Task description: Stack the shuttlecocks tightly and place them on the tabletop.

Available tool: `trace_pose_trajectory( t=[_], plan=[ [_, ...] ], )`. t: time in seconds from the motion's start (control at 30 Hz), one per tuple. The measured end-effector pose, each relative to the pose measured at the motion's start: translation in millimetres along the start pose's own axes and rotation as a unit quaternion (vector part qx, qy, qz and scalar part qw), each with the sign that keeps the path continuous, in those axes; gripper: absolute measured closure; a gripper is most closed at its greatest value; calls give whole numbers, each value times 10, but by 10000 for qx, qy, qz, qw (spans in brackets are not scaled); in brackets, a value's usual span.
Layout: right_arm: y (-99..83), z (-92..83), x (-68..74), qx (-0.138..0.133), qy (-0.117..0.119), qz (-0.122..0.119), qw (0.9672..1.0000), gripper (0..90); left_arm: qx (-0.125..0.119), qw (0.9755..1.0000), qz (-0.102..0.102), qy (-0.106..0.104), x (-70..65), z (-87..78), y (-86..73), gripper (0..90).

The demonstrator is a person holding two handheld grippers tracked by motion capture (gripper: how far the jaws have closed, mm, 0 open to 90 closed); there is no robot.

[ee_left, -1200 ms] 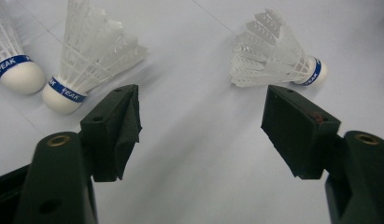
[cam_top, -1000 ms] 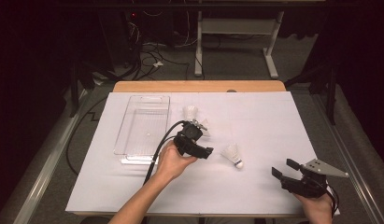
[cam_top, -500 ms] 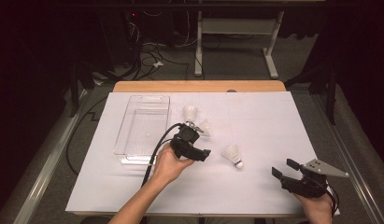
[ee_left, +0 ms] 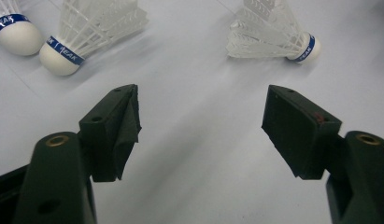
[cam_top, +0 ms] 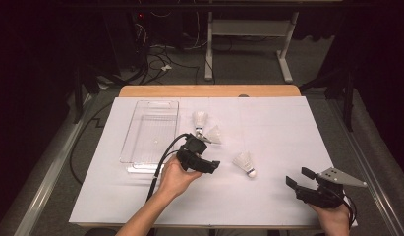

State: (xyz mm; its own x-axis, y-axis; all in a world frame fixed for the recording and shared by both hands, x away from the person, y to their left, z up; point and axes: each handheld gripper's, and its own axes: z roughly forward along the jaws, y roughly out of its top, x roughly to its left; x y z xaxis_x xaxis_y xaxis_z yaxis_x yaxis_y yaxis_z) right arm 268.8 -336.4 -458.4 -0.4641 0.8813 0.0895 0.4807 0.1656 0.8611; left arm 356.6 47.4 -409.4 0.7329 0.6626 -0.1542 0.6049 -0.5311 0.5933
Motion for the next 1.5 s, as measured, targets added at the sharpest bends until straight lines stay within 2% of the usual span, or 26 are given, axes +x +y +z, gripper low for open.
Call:
trace_pose_trajectory(
  t=[1.5],
  plan=[
    [1, 1, 2, 5, -31, 9, 10000, 282, -130, 9999, 38, 37, -44, -184, -424, 280]
  ],
)
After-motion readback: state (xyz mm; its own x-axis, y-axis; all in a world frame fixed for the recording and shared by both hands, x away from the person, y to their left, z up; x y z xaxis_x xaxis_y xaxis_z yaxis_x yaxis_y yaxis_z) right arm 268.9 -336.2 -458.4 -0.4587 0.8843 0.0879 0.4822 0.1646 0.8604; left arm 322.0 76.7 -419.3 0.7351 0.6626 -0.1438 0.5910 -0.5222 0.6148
